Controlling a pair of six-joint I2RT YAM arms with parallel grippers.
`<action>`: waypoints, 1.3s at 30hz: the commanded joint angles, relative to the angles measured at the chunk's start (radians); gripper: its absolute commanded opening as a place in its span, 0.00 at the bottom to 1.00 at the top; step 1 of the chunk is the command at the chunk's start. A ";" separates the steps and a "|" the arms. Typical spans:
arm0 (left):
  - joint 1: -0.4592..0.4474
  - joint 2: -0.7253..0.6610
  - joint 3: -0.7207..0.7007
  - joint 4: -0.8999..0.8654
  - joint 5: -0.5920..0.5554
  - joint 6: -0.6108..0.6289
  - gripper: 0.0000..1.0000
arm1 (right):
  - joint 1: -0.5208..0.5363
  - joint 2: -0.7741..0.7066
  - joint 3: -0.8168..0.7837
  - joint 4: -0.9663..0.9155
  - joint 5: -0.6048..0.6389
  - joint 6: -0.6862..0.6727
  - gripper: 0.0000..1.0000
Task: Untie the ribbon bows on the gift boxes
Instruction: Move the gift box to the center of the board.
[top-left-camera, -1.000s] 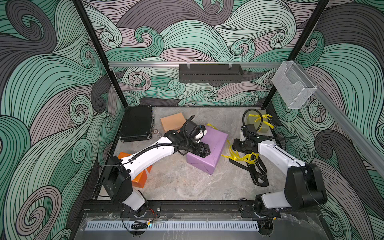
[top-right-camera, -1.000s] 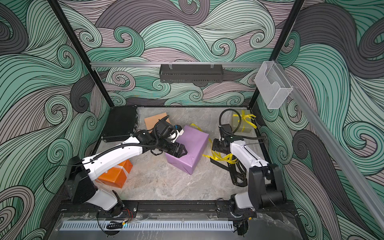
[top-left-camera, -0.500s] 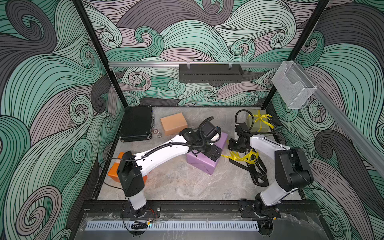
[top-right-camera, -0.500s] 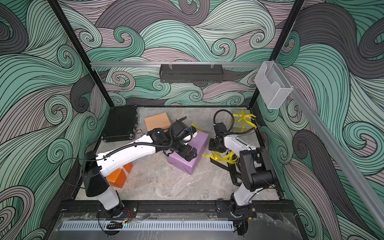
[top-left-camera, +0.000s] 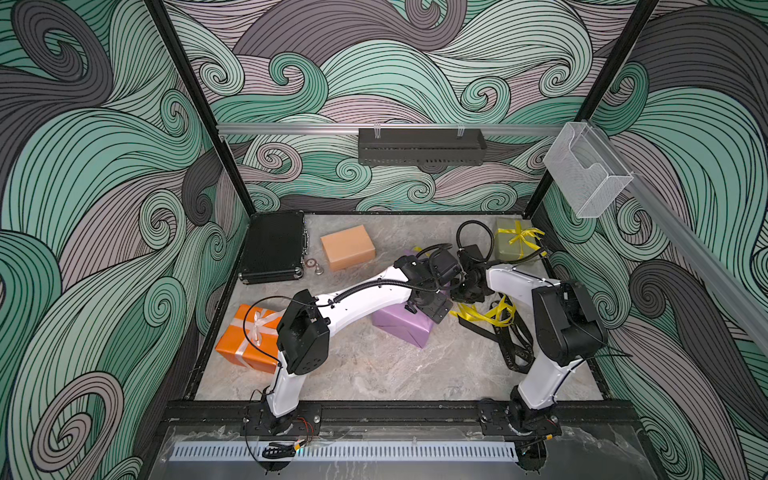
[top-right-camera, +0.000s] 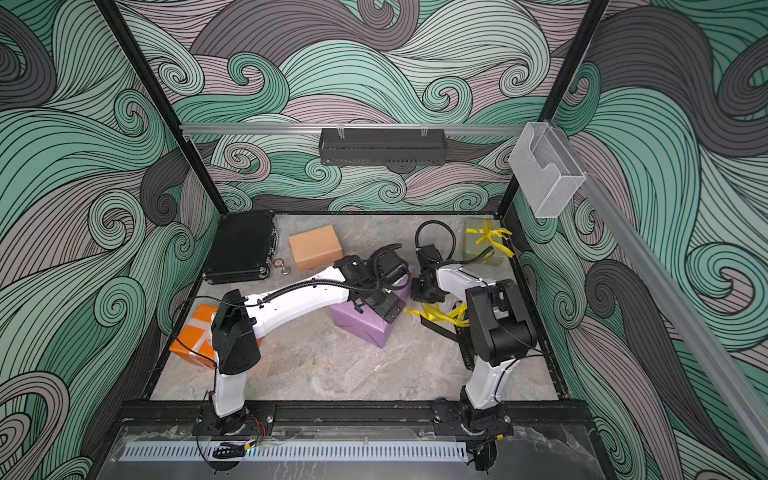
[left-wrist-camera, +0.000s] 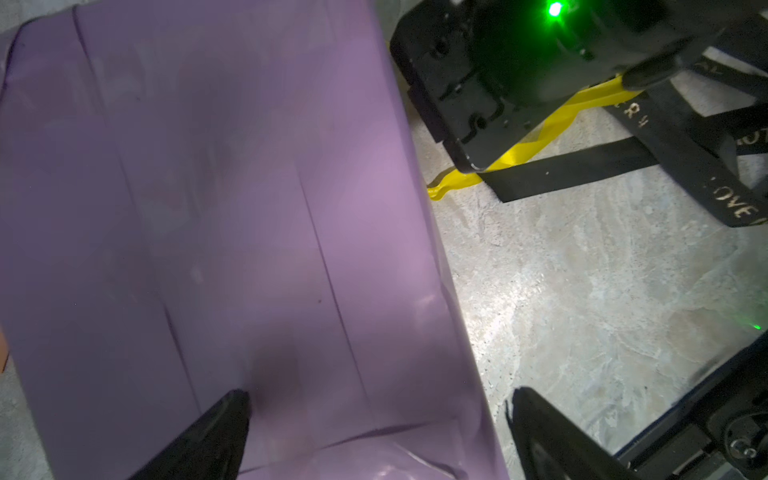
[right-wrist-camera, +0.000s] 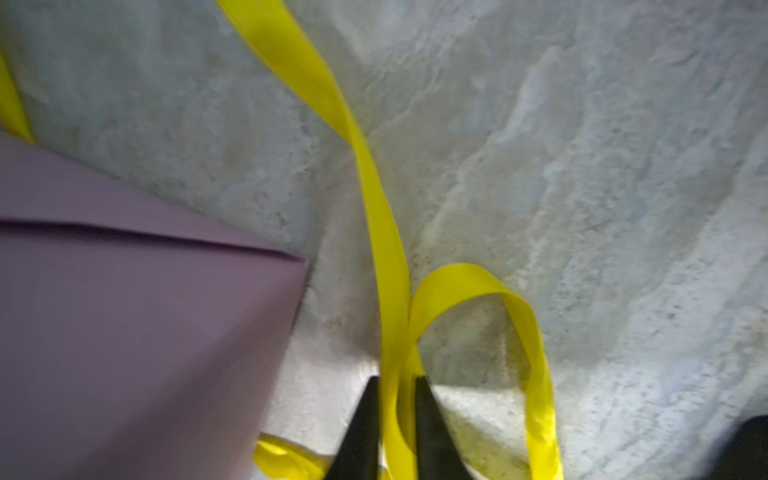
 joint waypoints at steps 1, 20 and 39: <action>-0.007 0.040 0.028 -0.065 -0.095 0.005 0.99 | 0.001 -0.003 0.008 -0.022 0.036 -0.001 0.01; 0.057 0.027 -0.032 -0.097 -0.287 -0.063 0.98 | -0.142 -0.469 -0.064 -0.003 0.056 0.100 0.00; 0.165 -0.004 -0.060 -0.098 -0.261 -0.105 0.98 | -0.307 -0.800 0.227 -0.160 0.326 0.147 0.00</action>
